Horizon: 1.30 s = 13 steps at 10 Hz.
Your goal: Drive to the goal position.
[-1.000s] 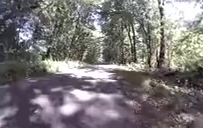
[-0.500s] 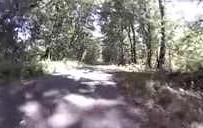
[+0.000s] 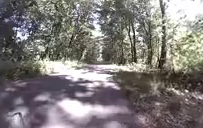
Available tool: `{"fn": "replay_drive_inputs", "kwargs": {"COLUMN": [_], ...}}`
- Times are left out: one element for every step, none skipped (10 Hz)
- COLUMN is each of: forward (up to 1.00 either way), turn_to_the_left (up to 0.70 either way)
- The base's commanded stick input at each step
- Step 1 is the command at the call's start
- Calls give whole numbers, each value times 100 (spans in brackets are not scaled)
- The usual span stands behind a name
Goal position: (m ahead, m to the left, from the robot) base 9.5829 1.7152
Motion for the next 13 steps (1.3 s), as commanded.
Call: {"fn": "replay_drive_inputs", "kwargs": {"forward": [45, 45, 45, 45, 45, 45, 45, 45, 45, 45, 45, 45, 45], "turn_to_the_left": [0, 0, 0, 0, 0, 0, 0, 0, -7, -27, -6, 0, 0]}}
